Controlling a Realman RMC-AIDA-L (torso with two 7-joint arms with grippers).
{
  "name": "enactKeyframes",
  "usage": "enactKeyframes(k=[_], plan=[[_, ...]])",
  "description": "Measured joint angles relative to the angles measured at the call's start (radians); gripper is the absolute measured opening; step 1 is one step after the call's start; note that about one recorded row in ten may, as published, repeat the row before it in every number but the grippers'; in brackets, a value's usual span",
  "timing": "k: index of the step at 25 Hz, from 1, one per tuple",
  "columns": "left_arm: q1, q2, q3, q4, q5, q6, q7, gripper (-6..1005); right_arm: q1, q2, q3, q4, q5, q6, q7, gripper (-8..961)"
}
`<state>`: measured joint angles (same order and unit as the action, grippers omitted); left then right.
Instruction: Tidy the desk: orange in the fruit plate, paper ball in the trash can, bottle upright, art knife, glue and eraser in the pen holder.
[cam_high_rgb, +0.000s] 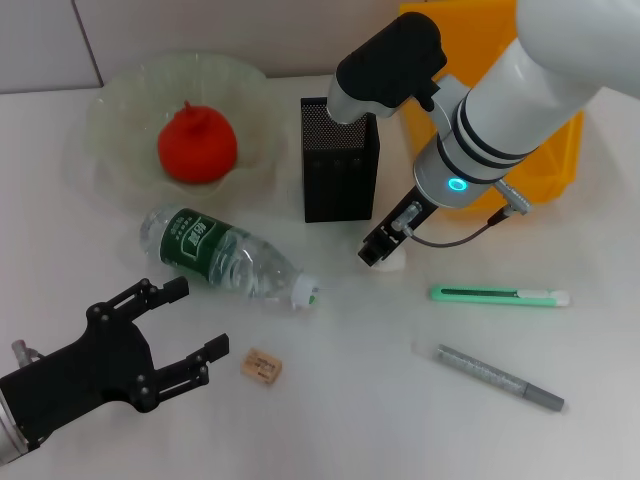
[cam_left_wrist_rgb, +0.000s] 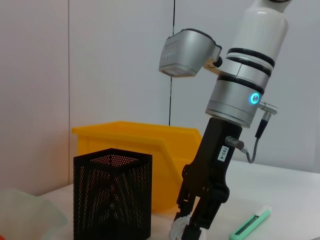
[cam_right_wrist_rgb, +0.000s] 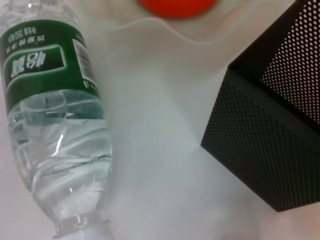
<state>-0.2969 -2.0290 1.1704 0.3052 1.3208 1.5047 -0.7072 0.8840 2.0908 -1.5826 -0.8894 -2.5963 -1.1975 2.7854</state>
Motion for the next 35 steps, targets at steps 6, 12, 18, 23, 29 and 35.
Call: enactKeyframes(k=[6, 12, 18, 23, 29, 35], plan=[[-0.001, 0.002, 0.000, 0.000, 0.000, 0.000, 0.000, 812, -0.010, -0.007, 0.010, -0.039, 0.026, -0.028, -0.002, 378], [-0.003, 0.002, 0.000, -0.002, 0.000, 0.000, 0.000, 812, -0.032, -0.008, 0.033, -0.137, 0.021, -0.099, -0.003, 376], [-0.006, 0.003, 0.000, 0.001, 0.000, -0.002, -0.001, 812, -0.072, -0.010, 0.139, -0.329, 0.016, -0.213, -0.016, 373], [-0.008, 0.003, 0.000, 0.002, 0.000, -0.004, -0.001, 812, -0.105, -0.011, 0.242, -0.496, 0.015, -0.298, -0.027, 376], [-0.006, 0.003, 0.000, 0.000, 0.000, -0.005, -0.002, 812, -0.149, -0.015, 0.359, -0.657, -0.013, -0.334, -0.035, 385], [-0.004, 0.003, 0.000, -0.001, 0.000, -0.007, -0.002, 812, -0.191, -0.015, 0.490, -0.684, -0.102, -0.280, -0.064, 395]])
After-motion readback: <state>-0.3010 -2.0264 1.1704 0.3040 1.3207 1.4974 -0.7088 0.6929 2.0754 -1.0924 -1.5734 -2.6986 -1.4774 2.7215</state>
